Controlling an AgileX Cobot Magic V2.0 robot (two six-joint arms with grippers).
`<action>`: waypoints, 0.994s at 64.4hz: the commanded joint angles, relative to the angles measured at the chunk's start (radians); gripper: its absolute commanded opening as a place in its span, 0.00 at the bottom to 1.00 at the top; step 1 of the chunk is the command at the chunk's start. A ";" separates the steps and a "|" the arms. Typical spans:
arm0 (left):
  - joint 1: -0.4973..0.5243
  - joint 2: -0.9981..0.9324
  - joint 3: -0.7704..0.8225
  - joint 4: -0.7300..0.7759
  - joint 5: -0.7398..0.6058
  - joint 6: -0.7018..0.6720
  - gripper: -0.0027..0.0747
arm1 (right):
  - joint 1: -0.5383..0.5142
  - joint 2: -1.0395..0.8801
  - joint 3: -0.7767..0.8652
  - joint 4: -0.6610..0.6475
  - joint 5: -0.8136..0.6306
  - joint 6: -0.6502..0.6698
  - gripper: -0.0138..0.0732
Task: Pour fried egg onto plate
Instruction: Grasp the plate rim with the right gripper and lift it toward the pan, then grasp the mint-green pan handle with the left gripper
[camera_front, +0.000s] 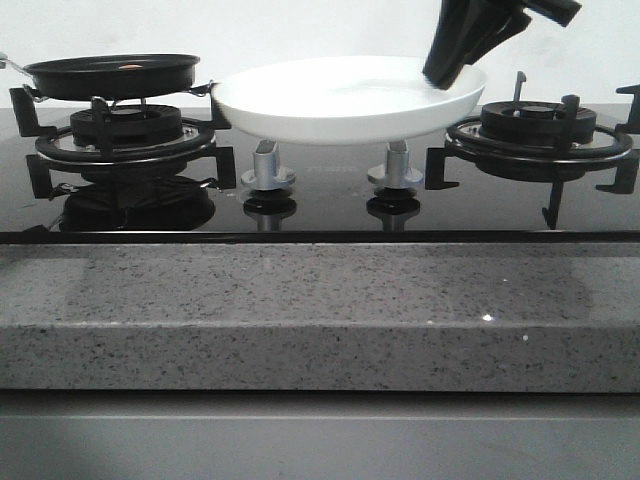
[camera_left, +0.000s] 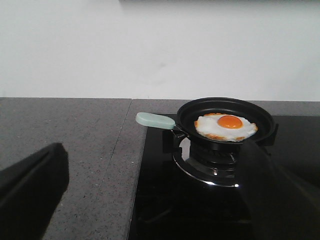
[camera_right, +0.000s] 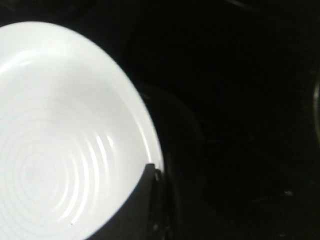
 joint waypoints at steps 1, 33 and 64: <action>0.001 0.008 -0.033 0.002 -0.072 -0.009 0.90 | 0.003 -0.110 0.084 0.113 -0.126 -0.067 0.09; 0.001 0.008 -0.033 0.002 -0.072 -0.009 0.90 | 0.002 -0.138 0.148 0.126 -0.175 -0.074 0.08; 0.001 0.295 -0.214 -0.349 0.114 -0.009 0.90 | 0.001 -0.138 0.148 0.126 -0.174 -0.074 0.08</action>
